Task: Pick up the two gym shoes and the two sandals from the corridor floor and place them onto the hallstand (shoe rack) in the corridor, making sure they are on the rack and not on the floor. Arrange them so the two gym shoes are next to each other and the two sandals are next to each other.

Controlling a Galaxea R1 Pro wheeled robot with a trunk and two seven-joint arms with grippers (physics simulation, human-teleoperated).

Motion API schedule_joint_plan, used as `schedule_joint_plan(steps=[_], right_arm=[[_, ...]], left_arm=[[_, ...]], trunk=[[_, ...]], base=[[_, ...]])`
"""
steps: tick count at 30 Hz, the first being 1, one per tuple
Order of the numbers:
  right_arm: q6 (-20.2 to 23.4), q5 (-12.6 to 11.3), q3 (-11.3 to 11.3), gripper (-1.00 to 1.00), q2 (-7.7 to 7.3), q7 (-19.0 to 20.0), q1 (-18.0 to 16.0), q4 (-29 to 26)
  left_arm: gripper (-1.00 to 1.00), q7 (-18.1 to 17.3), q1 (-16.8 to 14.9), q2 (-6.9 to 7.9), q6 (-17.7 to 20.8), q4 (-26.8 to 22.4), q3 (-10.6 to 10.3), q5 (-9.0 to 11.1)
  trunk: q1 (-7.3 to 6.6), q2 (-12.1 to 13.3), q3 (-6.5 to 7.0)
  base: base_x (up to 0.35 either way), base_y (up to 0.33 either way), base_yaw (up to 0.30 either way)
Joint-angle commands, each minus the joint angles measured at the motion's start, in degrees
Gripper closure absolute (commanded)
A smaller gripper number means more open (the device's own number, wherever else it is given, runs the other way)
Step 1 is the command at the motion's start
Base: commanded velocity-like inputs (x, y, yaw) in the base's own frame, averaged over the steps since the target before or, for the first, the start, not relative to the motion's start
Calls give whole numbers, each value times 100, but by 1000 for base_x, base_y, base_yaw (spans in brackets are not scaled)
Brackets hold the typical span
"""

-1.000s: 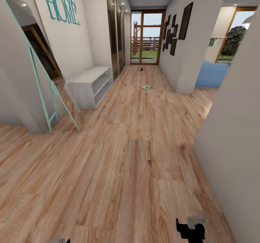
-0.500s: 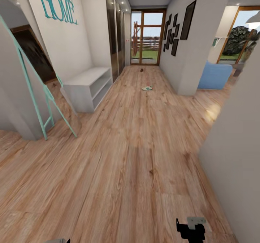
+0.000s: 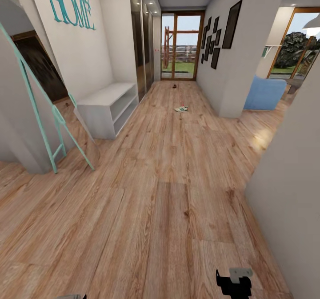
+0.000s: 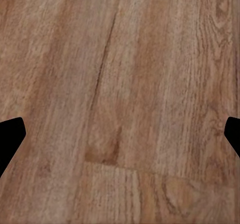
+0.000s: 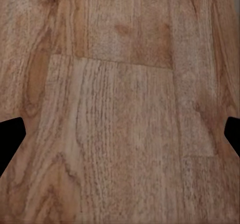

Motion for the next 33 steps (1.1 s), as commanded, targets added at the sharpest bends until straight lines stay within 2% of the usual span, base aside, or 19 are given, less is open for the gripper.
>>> schedule_joint_plan(steps=[1,9,19,33], right_arm=[[-8,37,10,-100,-1,-38,-1,5],[-8,37,10,-100,-5,-41,6,-1],[-8,37,10,-100,3,-43,6,-11],[-8,36,10,-100,-1,-44,6,-13]], left_arm=[[-100,-59,-3,0,0,5,14,58],[-100,-70,-18,79,8,0,7,46],[-100,-73,-34,146,5,-1,7,29],[-100,-118,-18,155,-4,-3,-23,10]], trunk=[[-1,-2,-4],[-1,-2,-4],[-1,-2,-4],[-1,-2,-4]], base=[[0,0,0],[70,11,0],[311,67,0],[332,40,0]])
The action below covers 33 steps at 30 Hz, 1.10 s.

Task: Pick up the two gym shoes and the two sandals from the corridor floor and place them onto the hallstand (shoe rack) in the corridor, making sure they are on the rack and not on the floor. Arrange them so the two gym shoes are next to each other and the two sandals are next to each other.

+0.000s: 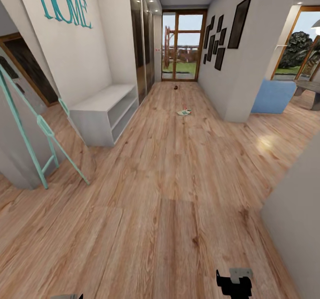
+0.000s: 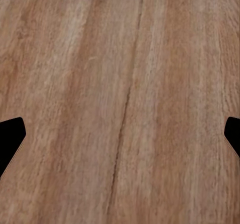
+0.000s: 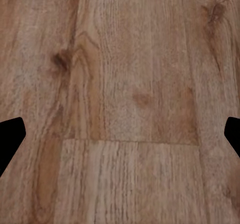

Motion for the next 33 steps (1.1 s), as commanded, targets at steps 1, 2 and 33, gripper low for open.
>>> schedule_joint_plan(steps=[1,2,33], right_arm=[[-8,37,9,-100,-1,-39,-3,5],[-8,37,9,-100,-2,-39,-3,5],[-16,37,18,-100,34,-30,-3,-10]], left_arm=[[-100,-65,-2,-1,0,5,8,42],[-100,-74,-1,-4,-1,4,-23,-20],[-100,-484,-623,-132,32,7,-327,-808]], trunk=[[3,-2,-5],[3,-2,-5],[3,-2,-5]], base=[[336,5,0],[336,3,0],[338,0,0]])
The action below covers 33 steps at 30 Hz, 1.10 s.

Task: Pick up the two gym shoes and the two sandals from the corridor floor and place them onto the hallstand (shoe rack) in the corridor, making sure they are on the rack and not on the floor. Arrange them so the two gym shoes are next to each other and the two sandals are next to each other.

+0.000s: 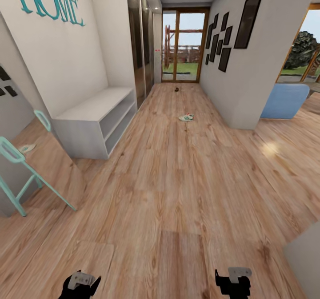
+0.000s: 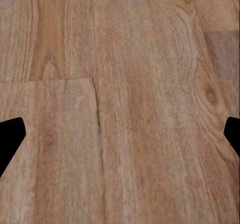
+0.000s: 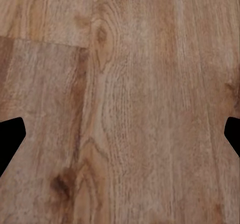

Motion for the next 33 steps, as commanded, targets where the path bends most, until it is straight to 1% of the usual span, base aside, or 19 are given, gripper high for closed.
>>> schedule_joint_plan(steps=[1,5,9,15,22,23,27,32,33], right_arm=[[-7,37,11,-100,1,-39,-3,4],[-7,37,16,-100,4,-39,-3,3],[-7,37,18,-100,6,-39,-3,2],[-7,35,18,-100,6,-39,-3,2],[-7,35,19,-100,6,-39,-3,2],[-7,36,19,-100,6,-39,-3,2],[-7,34,17,-100,6,-39,-3,2],[-7,33,12,-100,6,-39,-3,3],[-7,31,11,-100,6,-39,-3,5]], left_arm=[[-100,-131,-16,-4,-6,1,7,-4],[-100,-422,-63,-1,10,-27,-38,16],[-100,-565,-171,21,30,-7,-34,36],[-100,-621,-223,35,39,5,34,87],[-100,-615,-182,61,-4,12,97,187],[-100,-593,-169,67,-16,14,162,258],[-100,-528,-154,76,-40,56,388,416],[-100,-418,-147,89,-60,243,653,506],[-100,-374,-149,93,-71,340,709,519]], trunk=[[3,-2,-5],[3,-2,-5],[3,-2,-5],[3,-2,-5],[3,-2,-5],[3,-2,-5],[3,-2,-5],[3,-2,-5],[3,-2,-5]], base=[[338,0,0],[338,0,0],[338,0,0],[338,0,0],[338,0,0],[338,0,0],[338,0,0],[338,0,0],[338,0,0]])
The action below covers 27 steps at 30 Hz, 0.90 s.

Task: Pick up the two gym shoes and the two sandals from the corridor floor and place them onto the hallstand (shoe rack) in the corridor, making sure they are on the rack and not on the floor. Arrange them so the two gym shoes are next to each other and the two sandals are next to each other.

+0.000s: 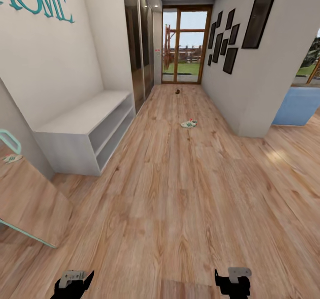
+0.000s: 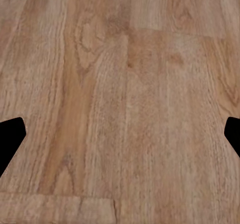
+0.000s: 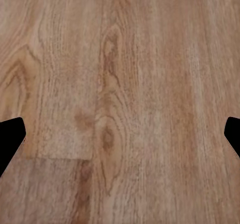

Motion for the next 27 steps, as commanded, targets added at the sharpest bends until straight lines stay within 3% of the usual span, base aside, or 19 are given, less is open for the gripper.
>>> schedule_joint_plan(steps=[1,8,15,27], right_arm=[[-8,35,9,-100,0,-39,-3,6],[-8,33,8,-100,3,-39,-3,11],[-2,22,0,-100,8,-49,-3,18],[1,8,-9,-100,3,-56,-3,29]], left_arm=[[-100,-32,-5,2,-7,57,46,48],[-100,370,-11,-1,-248,305,111,64],[-100,1036,-4,-54,-451,573,92,47],[-100,1235,1,-74,-481,738,82,45]], trunk=[[3,-2,-5],[3,-2,-5],[3,-2,-5],[3,-2,-5]], base=[[338,0,0],[338,0,0],[338,0,0],[338,0,-54]])
